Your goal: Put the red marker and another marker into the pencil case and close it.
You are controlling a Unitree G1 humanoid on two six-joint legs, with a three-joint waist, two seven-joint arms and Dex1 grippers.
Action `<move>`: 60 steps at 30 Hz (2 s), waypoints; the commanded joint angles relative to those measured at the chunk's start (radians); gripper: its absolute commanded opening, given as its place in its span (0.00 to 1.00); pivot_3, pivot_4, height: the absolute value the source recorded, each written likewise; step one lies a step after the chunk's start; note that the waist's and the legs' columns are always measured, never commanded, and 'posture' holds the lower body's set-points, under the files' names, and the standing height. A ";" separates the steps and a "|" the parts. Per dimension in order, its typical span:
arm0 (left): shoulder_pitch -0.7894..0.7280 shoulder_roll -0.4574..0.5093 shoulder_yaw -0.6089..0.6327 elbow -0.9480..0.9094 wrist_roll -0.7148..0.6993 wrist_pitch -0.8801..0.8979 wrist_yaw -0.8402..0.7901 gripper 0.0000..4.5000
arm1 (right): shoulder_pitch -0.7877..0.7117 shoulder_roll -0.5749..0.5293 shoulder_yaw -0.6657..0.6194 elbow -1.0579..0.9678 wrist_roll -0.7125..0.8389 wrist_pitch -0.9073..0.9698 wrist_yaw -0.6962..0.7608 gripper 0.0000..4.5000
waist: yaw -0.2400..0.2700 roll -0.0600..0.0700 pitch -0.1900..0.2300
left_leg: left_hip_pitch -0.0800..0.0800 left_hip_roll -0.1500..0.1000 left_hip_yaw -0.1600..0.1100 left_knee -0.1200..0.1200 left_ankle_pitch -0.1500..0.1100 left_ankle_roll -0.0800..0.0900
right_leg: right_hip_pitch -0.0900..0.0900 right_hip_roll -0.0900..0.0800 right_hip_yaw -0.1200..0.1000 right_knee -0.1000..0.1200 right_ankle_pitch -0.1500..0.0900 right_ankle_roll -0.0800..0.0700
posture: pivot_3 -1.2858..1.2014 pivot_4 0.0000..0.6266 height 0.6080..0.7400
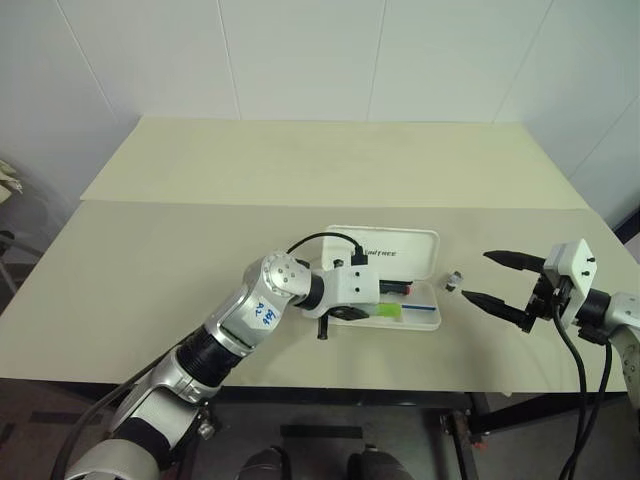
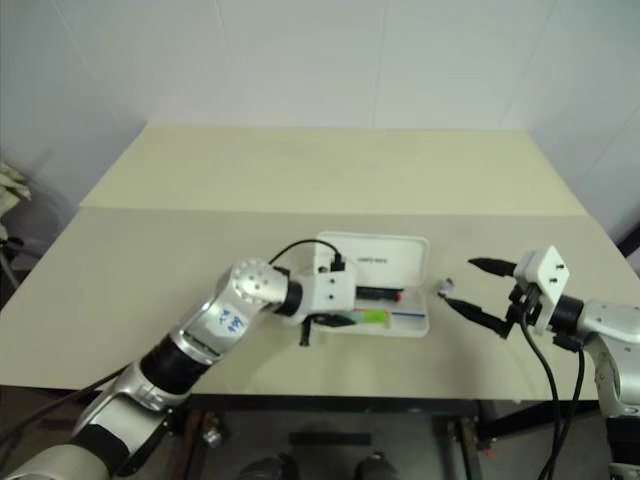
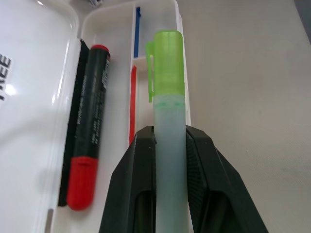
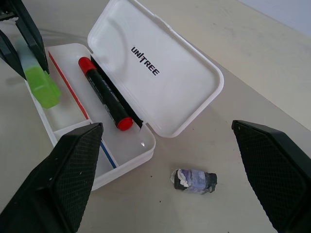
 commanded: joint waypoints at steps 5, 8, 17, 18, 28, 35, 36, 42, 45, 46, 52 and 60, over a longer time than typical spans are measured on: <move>-0.034 -0.006 -0.014 0.008 0.024 -0.025 0.022 0.09 | 0.005 -0.002 -0.029 -0.027 0.013 -0.011 -0.008 1.00 | -0.001 0.000 0.000 | 0.000 0.000 0.000 0.000 0.000 0.000 | 0.000 0.000 0.000 0.000 0.000 0.000 | 0.52 0.24 1.00; -0.032 -0.002 -0.019 0.005 0.024 -0.023 0.016 0.09 | 0.009 -0.001 -0.030 -0.029 0.014 -0.011 -0.010 1.00 | -0.001 0.000 0.000 | 0.000 0.000 0.000 0.000 0.000 0.000 | 0.000 0.000 0.000 0.000 0.000 0.000 | 0.52 0.24 1.00; -0.030 0.002 -0.030 0.000 0.027 -0.012 0.019 0.53 | 0.013 -0.002 -0.031 -0.032 0.016 -0.010 -0.013 1.00 | 0.000 0.000 0.000 | 0.000 0.000 0.000 0.000 0.000 0.000 | 0.000 0.000 0.000 0.000 0.000 0.000 | 0.52 0.24 1.00; -0.029 0.001 -0.029 -0.001 0.027 -0.011 0.021 0.60 | 0.014 -0.002 -0.031 -0.032 0.016 -0.010 -0.013 1.00 | 0.000 0.000 0.000 | 0.000 0.000 0.000 0.000 0.000 0.000 | 0.000 0.000 0.000 0.000 0.000 0.000 | 0.52 0.24 1.00; -0.026 0.001 -0.024 -0.013 0.023 0.001 0.024 1.00 | 0.007 -0.002 -0.029 -0.027 0.014 -0.011 -0.013 1.00 | 0.000 0.000 0.000 | 0.000 0.000 0.000 0.000 0.000 0.000 | 0.000 0.000 0.000 0.000 0.000 0.000 | 0.52 0.24 1.00; -0.014 0.005 0.032 -0.017 -0.013 -0.005 0.039 1.00 | 0.010 0.006 -0.021 -0.027 0.005 -0.015 -0.024 1.00 | 0.000 0.000 0.000 | 0.000 0.000 0.000 0.000 0.000 0.000 | 0.000 0.000 0.000 0.000 0.000 0.000 | 0.52 0.24 1.00; -0.012 0.006 0.042 -0.016 -0.022 -0.009 0.040 1.00 | 0.010 0.008 -0.019 -0.026 0.003 -0.018 -0.027 1.00 | -0.001 0.000 0.000 | 0.000 0.000 0.000 0.000 0.000 0.000 | 0.000 0.000 0.000 0.000 0.000 0.000 | 0.52 0.24 1.00; 0.013 -0.012 0.156 0.003 -0.123 -0.052 0.059 1.00 | -0.012 0.045 0.005 0.010 -0.075 -0.038 -0.127 1.00 | -0.001 0.000 0.000 | 0.000 0.000 0.000 0.000 0.001 -0.001 | 0.000 0.000 0.000 0.001 0.000 0.000 | 0.52 0.24 1.00; 0.031 -0.015 0.195 0.013 -0.166 -0.090 0.057 1.00 | -0.020 0.077 0.016 0.022 -0.116 -0.050 -0.191 1.00 | -0.001 0.000 0.000 | 0.000 0.000 0.000 0.001 0.001 -0.002 | 0.000 0.000 0.000 0.001 0.000 0.000 | 0.52 0.24 1.00; 0.043 -0.011 0.210 0.011 -0.187 -0.104 0.046 1.00 | -0.016 0.101 0.021 0.013 -0.129 -0.050 -0.225 1.00 | -0.002 0.000 0.000 | 0.000 0.000 0.000 0.001 0.001 -0.002 | 0.000 0.000 0.000 0.001 0.000 0.000 | 0.52 0.24 1.00; 0.105 -0.035 0.322 0.022 -0.359 -0.218 -0.008 1.00 | 0.000 0.231 0.040 -0.035 -0.203 -0.016 -0.442 1.00 | -0.012 0.000 0.000 | 0.000 0.000 0.000 0.001 0.002 -0.004 | 0.000 0.000 0.000 0.002 0.000 0.000 | 0.52 0.24 1.00; 0.152 0.045 0.406 0.075 -0.488 -0.315 -0.146 1.00 | -0.022 0.377 0.047 -0.030 -0.279 0.052 -0.696 1.00 | -0.028 0.000 0.000 | 0.001 0.000 0.001 -0.001 0.003 -0.004 | 0.000 0.000 0.000 0.003 0.000 0.000 | 0.52 0.24 1.00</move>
